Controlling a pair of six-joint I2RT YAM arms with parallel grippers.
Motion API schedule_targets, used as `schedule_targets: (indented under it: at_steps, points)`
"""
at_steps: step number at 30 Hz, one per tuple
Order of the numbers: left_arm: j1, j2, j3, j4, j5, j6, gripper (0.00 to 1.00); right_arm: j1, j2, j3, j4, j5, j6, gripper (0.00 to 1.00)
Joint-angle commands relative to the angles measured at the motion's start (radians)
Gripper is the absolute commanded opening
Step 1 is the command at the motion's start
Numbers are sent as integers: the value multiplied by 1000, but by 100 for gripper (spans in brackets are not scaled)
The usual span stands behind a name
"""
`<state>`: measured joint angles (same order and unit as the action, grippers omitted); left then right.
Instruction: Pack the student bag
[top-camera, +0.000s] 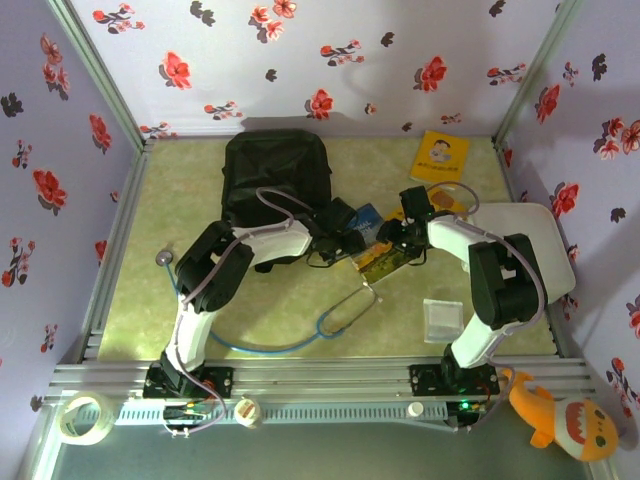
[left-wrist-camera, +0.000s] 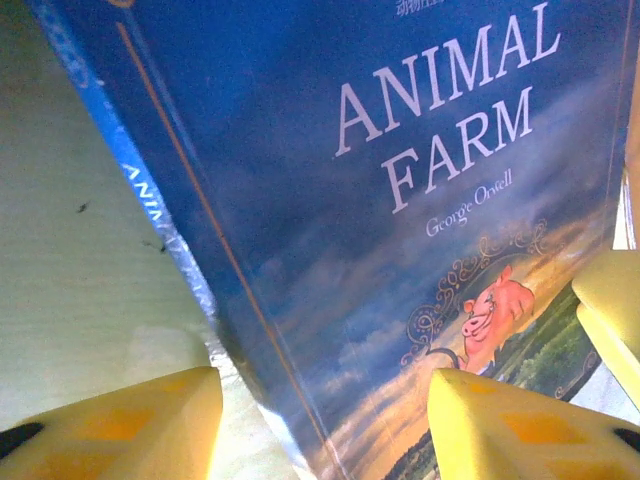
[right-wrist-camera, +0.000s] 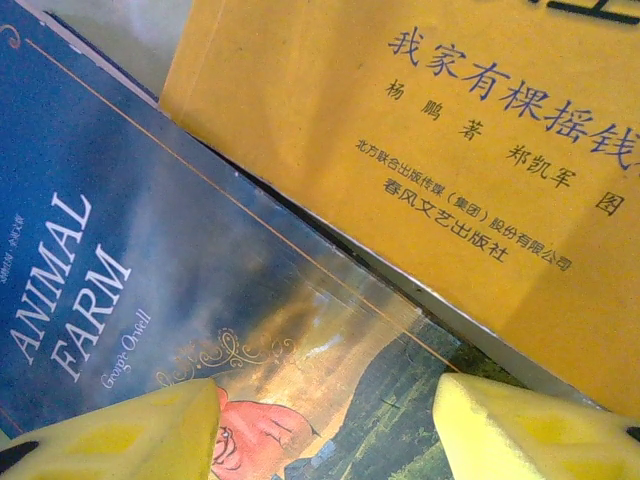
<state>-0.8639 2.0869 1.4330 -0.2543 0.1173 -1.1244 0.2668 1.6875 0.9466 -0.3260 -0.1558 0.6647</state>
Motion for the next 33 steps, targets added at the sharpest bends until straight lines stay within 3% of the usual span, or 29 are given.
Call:
schedule_targets:
  at_steps: [1,8,14,23,33]
  points:
    - [5,25,33,3,25,21,56,-12,53,-34,-36,6,16,61]
    - [14,3,13,121,88,31,41,-11,53,-40,-33,2,15,61]
    - [11,-76,-56,271,137,17,36,-14,63,-33,-44,3,4,61]
    - [0,-100,-107,391,159,6,30,-15,84,-34,-42,-15,4,60]
    - [-4,-71,-90,399,159,6,29,-15,95,-49,-28,-63,0,57]
